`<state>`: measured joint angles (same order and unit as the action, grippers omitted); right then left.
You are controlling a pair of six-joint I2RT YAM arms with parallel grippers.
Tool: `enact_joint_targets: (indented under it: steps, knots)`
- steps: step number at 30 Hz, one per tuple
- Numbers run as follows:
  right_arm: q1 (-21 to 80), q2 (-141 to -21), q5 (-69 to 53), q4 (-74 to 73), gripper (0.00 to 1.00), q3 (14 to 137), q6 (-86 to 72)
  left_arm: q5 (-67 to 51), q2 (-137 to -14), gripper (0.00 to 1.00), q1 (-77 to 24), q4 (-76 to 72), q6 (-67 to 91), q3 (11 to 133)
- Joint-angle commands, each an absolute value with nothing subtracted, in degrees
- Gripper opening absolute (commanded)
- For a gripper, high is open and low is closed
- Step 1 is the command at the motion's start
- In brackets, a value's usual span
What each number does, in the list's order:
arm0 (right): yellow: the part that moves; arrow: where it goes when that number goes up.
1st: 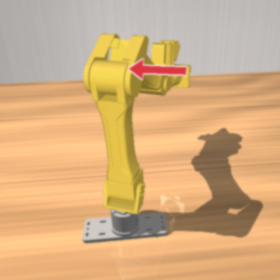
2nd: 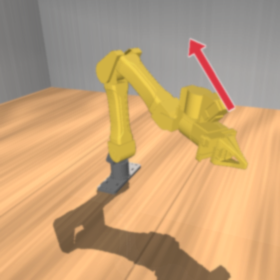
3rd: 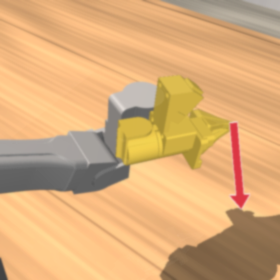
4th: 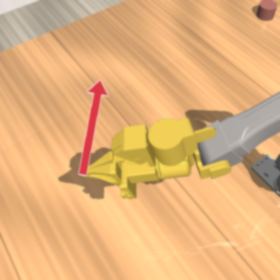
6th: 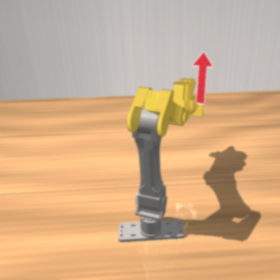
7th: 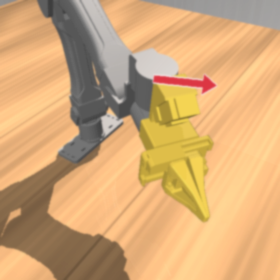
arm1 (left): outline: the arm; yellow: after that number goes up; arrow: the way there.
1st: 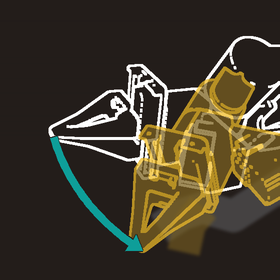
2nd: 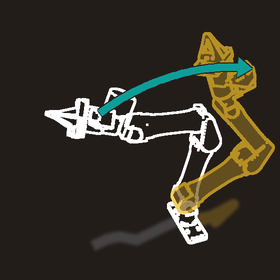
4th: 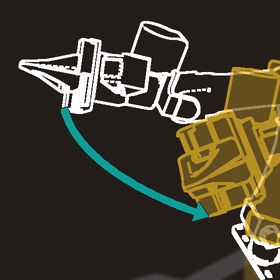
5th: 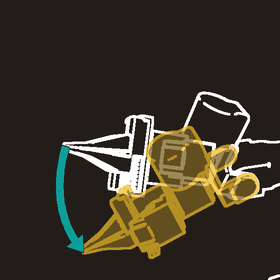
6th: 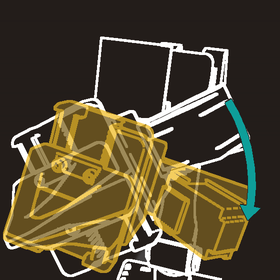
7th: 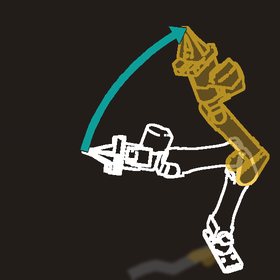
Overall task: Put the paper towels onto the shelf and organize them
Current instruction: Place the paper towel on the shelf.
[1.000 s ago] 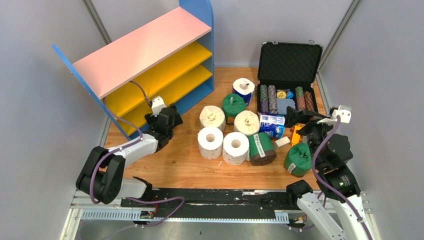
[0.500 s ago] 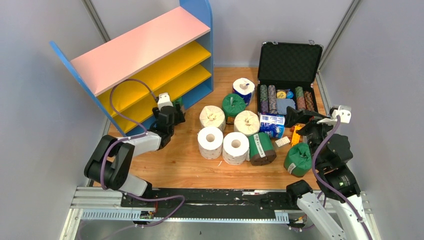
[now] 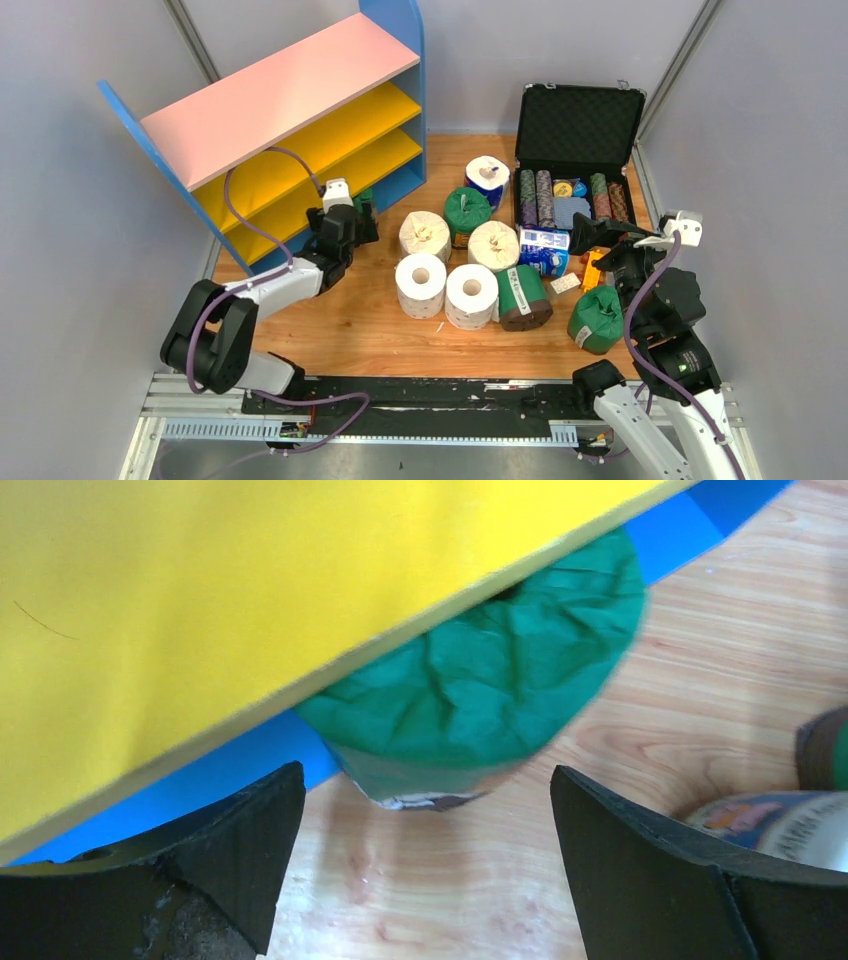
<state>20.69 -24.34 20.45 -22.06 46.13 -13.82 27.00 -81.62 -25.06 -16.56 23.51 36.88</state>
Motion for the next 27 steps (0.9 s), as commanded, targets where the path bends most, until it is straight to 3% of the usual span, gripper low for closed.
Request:
enact_joint_targets:
  steps: [1,4,9,13,17,27]
  knots:
    - [20.5,-24.4,20.5,-21.4,1.0,46.4,-13.2,33.2,-77.4,0.97,-30.6,-5.8,24.8,40.9]
    - [20.5,-24.5,20.6,-21.4,1.0,46.5,-13.3,32.9,-78.4,0.84,-34.0,-2.2,24.8,42.0]
    - [20.5,-24.9,20.1,-21.4,1.0,46.5,-13.4,30.8,-87.4,0.48,-34.8,4.0,20.6,48.0]
    - [20.5,-24.9,20.2,-21.4,1.0,46.4,-13.3,31.8,-94.6,0.28,-35.0,6.9,15.7,53.5]
    - [20.5,-24.9,20.2,-21.4,1.0,46.4,-13.3,32.8,-101.6,0.18,-35.0,10.1,12.5,58.8]
    - [20.5,-24.8,19.9,-21.4,1.0,46.3,-13.1,42.1,-112.4,0.16,-35.1,15.3,12.0,67.0]
